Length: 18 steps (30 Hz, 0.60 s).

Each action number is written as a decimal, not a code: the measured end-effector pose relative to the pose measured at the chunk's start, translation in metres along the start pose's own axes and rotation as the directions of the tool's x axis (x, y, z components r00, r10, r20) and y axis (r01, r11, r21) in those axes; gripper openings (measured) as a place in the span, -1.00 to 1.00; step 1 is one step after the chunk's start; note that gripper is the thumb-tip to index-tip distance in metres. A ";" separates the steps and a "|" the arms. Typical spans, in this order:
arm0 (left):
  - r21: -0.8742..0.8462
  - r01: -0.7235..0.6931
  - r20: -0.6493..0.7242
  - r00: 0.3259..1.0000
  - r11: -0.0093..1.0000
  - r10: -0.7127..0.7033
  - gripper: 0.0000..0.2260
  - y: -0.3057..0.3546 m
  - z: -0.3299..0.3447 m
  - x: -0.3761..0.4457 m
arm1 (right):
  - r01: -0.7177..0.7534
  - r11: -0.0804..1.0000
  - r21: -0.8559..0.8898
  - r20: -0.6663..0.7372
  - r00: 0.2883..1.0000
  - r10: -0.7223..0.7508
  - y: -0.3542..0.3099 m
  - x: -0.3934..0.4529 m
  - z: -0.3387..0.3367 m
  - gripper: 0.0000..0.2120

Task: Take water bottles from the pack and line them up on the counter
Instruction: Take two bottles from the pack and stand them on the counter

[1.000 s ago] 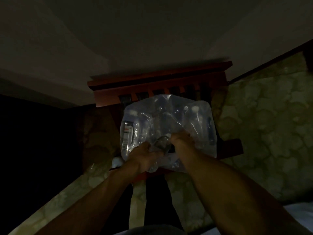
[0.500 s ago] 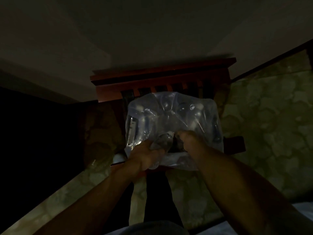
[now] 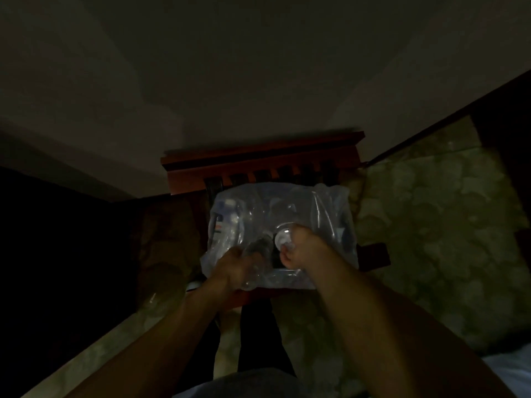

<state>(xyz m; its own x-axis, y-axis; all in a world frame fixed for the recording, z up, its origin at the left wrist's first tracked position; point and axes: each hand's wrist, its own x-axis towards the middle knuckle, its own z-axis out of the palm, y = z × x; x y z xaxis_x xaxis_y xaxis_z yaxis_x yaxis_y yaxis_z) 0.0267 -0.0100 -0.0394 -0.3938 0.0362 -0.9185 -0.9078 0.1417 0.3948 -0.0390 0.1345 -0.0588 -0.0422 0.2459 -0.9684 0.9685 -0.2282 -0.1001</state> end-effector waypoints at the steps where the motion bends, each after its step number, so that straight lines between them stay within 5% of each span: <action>1: -0.007 0.001 0.002 1.000 1.000 -0.001 -0.66 0.002 -0.001 -0.004 | -0.009 1.000 0.022 0.015 1.000 0.009 0.002 -0.007 -0.001 -0.74; 8: -0.067 -0.006 0.070 0.997 0.998 0.011 -0.61 0.028 -0.023 -0.037 | 0.071 0.997 -0.032 0.062 0.996 -0.069 0.025 -0.061 -0.009 -0.38; 18: -0.339 -0.093 0.117 0.983 0.936 0.140 -0.69 0.052 -0.045 -0.093 | 0.375 0.926 0.029 0.017 0.926 -0.376 0.025 -0.157 -0.012 -0.53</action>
<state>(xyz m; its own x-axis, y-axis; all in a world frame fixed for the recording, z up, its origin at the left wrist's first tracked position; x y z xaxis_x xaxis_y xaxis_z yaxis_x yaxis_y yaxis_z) 0.0099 -0.0502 0.0680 -0.4977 0.1715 -0.8502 -0.8621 -0.2057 0.4632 -0.0050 0.1011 0.0937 -0.4074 0.2974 -0.8635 0.8741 -0.1468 -0.4629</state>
